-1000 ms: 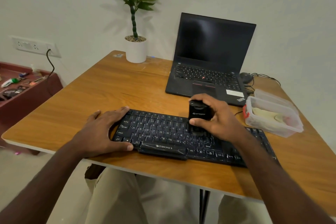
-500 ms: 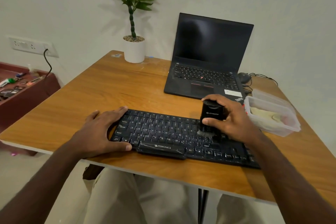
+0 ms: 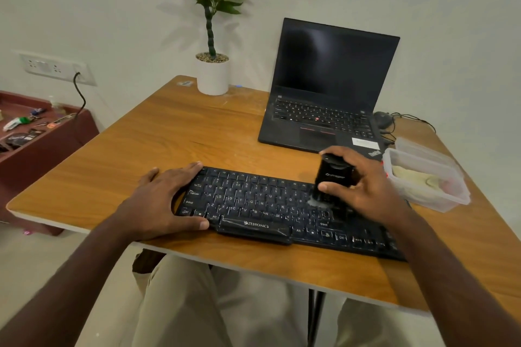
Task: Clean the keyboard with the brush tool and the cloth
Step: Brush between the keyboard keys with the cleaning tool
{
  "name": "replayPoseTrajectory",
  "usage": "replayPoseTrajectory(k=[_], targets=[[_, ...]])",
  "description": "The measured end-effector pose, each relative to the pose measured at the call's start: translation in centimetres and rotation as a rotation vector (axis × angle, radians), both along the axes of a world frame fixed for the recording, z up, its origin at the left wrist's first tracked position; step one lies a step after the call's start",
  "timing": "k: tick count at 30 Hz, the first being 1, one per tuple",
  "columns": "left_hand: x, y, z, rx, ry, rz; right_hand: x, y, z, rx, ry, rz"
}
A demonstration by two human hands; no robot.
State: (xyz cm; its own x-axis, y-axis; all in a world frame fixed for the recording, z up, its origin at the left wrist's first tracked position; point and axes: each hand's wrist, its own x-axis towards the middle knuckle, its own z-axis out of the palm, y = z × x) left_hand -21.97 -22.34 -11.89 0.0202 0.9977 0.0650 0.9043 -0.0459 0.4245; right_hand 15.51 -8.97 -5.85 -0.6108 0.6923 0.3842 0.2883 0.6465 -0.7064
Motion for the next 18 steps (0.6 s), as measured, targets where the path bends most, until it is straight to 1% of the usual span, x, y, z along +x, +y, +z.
replayPoseTrajectory(k=[2, 4, 6, 8, 10, 13, 15, 18], targets=[[0.5, -0.3, -0.2, 0.072, 0.066, -0.01, 1.8, 0.0, 0.3, 0.0, 0.01, -0.055], [2.5, -0.9, -0.3, 0.23, 0.126, -0.015, 2.6, -0.1, 0.4, -0.016, 0.063, -0.087], [6.0, -1.4, 0.1, 0.36, 0.132, -0.024, 2.4, -0.5, 0.5, -0.046, 0.13, -0.123], [10.1, -1.3, 0.7, 0.414, 0.139, -0.056, 1.2, -0.8, 0.3, -0.03, 0.149, -0.121], [13.3, -0.4, 0.8, 0.391, 0.178, -0.068, -0.5, -1.2, -0.2, -0.011, 0.126, -0.081], [15.0, 0.7, 0.7, 0.279, 0.23, -0.027, -2.2, -1.3, -1.0, -0.006, 0.095, -0.047], [14.9, 0.9, 0.3, 0.252, 0.229, -0.012, -1.4, -0.7, -0.9, 0.006, 0.033, -0.041], [14.7, 1.0, 0.1, 0.259, 0.219, 0.001, 1.3, 0.1, -0.3, -0.031, -0.048, -0.021]])
